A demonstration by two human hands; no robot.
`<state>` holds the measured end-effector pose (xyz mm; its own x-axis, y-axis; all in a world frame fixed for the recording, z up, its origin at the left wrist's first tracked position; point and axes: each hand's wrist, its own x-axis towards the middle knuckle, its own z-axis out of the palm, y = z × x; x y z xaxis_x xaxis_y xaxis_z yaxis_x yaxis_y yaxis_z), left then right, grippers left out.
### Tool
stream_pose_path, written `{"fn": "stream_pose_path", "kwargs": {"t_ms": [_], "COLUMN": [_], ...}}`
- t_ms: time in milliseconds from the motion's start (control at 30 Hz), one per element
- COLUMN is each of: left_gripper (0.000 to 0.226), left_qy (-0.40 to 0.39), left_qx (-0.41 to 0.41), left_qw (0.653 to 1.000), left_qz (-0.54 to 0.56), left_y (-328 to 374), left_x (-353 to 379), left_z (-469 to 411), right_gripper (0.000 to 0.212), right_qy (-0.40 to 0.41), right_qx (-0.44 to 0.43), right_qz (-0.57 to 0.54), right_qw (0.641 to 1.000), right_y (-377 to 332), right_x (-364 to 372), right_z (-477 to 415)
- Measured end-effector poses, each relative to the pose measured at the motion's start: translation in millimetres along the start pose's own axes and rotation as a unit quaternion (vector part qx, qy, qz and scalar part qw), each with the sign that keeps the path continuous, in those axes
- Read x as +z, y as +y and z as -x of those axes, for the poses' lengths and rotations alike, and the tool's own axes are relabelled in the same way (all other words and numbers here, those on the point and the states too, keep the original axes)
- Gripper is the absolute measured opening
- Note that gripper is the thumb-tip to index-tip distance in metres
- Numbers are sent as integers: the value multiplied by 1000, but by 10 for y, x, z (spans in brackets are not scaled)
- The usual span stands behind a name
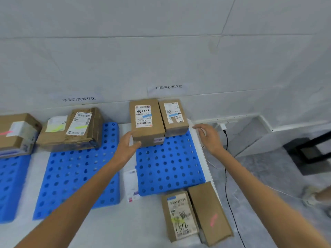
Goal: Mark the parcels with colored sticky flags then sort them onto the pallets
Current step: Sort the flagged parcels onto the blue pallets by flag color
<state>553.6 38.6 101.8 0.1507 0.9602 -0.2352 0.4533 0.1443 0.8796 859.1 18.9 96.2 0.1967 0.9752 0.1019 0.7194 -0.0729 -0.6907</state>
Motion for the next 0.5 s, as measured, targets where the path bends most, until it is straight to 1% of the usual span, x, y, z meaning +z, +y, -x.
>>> {"fn": "stream_pose_path", "kwargs": {"t_ms": [100, 200, 300, 367, 433, 500], "left_gripper": [39, 34, 31, 31, 31, 31], "left_qy": [-6, -52, -91, -126, -178, -228], "left_qx": [-8, -26, -83, -122, -151, -161], "left_qw": [999, 996, 988, 982, 971, 960], "left_qz": [44, 70, 92, 74, 53, 33], "left_y": [-224, -538, -840, -960, -1001, -950], "left_x": [48, 211, 474, 674, 847, 953], "left_z": [566, 1094, 1539, 1784, 1964, 2080], "right_gripper": [27, 25, 24, 21, 21, 23], "right_qy": [-8, -39, -114, -176, -222, -248], "right_qx": [53, 99, 99, 120, 144, 157], "right_qz": [-40, -63, -52, -27, -4, 9], "right_qw": [998, 992, 987, 977, 964, 956], "right_y": [-85, -46, 5, 53, 125, 174], "right_x": [-127, 9, 208, 341, 458, 535], "right_z": [699, 1468, 2191, 2547, 2743, 2815]}}
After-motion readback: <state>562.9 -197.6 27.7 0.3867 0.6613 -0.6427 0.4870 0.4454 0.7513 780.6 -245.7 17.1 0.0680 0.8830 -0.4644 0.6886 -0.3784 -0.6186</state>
